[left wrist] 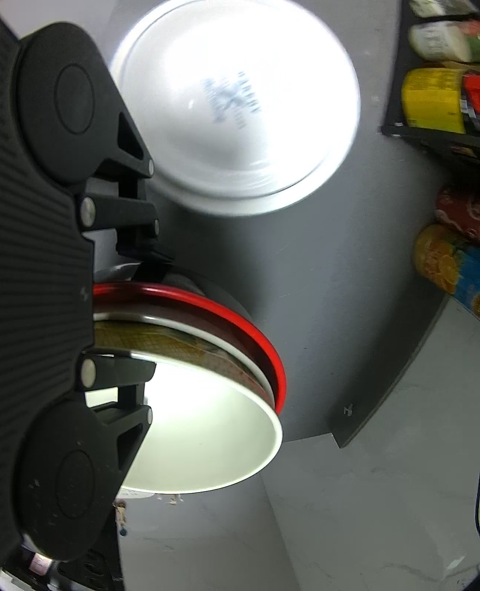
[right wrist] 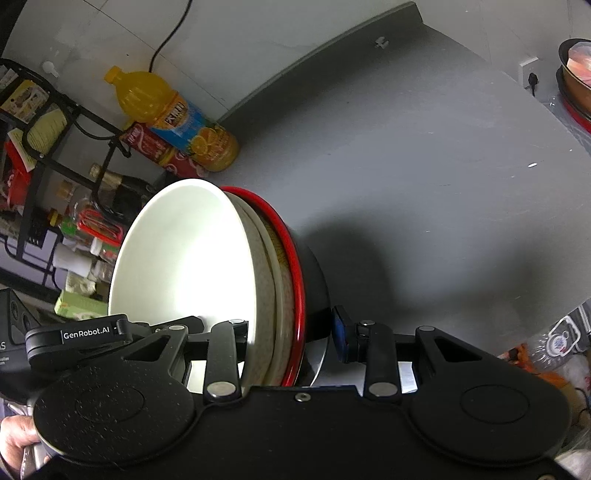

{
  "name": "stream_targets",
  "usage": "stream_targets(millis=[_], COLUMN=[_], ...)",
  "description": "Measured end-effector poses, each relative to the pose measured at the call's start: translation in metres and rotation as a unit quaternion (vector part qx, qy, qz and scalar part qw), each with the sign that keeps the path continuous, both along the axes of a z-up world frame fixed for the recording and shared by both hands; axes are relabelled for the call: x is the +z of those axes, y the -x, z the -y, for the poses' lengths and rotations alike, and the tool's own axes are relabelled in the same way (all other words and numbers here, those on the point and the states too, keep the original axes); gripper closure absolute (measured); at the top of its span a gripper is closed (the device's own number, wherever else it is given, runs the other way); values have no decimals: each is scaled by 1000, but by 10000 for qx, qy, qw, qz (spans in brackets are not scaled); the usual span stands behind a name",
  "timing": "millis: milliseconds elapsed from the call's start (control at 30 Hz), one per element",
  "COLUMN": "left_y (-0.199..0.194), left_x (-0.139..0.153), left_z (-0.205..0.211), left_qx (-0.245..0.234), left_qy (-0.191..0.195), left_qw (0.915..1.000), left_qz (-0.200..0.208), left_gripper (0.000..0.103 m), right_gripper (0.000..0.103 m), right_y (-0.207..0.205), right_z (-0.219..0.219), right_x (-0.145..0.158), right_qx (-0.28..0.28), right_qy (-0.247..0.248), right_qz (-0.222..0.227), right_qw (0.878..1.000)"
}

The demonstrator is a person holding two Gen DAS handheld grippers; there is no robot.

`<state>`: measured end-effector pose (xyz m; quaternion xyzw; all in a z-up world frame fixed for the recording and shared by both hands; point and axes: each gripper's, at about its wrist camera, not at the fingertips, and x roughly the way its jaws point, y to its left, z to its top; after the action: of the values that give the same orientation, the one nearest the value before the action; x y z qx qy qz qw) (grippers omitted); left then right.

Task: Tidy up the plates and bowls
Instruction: 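Lift the bowl stack with both grippers and carry it over the plate stack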

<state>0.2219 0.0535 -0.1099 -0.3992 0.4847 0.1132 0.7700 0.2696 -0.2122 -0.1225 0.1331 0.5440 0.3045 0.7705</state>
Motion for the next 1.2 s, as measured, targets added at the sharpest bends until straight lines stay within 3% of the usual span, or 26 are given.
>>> stream_targets(millis=[533, 1200], left_y=[39, 69], left_x=[22, -10], left_z=[-92, -172], left_qx=[-345, -504], left_qy=[-114, 32], left_qw=[9990, 9986], left_qz=[268, 149], left_gripper=[71, 71], right_gripper=[70, 70], right_y=[41, 75], right_z=[-85, -153], right_x=[14, -8], right_qx=[-416, -598], right_qy=[-160, 26], right_qz=[72, -90], right_qw=[9990, 9982])
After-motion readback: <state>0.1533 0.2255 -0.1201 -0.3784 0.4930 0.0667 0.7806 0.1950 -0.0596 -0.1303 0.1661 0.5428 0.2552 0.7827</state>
